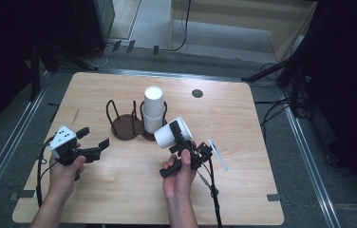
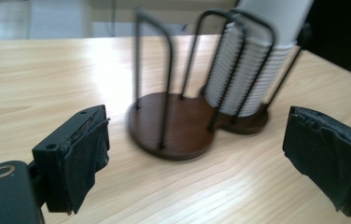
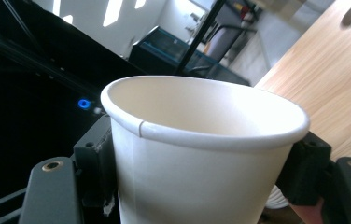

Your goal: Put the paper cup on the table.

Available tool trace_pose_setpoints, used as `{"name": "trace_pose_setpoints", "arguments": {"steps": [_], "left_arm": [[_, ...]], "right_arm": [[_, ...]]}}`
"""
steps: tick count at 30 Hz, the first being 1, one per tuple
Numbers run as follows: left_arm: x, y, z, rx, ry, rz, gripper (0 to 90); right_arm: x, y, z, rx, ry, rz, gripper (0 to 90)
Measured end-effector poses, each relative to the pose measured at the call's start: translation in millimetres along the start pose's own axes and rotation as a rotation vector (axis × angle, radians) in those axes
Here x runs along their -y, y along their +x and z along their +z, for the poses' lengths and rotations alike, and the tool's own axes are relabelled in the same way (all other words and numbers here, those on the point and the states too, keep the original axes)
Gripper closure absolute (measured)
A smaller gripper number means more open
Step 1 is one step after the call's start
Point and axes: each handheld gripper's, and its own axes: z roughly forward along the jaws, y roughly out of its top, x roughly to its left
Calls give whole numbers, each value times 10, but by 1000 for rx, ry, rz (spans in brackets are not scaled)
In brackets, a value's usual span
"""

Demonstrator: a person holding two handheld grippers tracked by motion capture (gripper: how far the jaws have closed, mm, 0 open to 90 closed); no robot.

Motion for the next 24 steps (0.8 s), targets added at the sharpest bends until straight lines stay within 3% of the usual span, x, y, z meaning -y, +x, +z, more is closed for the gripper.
{"name": "trace_pose_setpoints", "arguments": {"steps": [2, 3, 4, 5, 7, 9, 15, 19, 24], "left_arm": [[44, 72, -22, -38, -8, -5, 78], [44, 72, -22, -38, -8, -5, 78], [86, 159, -46, -60, -9, -24, 78], [86, 159, -46, -60, -9, -24, 78], [140, 271, -76, -83, -15, -44, 78], [170, 312, -86, -95, -13, -47, 78], [236, 352, -58, -108, 9, -59, 78], [265, 359, -51, -106, 7, -58, 78], [332, 389, -20, -133, 17, -59, 78]], "right_arm": [[-6, 5, 1, 11, -8, -52, 273], [-6, 5, 1, 11, -8, -52, 273], [-9, 14, 6, 25, -15, -111, 273], [-9, 14, 6, 25, -15, -111, 273], [-20, 32, 9, 38, -22, -188, 272], [-32, 42, 11, 45, -21, -219, 272], [-83, 48, 38, 54, -37, -298, 270], [-135, 66, 87, 82, -24, -383, 270], [-219, 112, 145, 109, -26, -505, 269]]}}
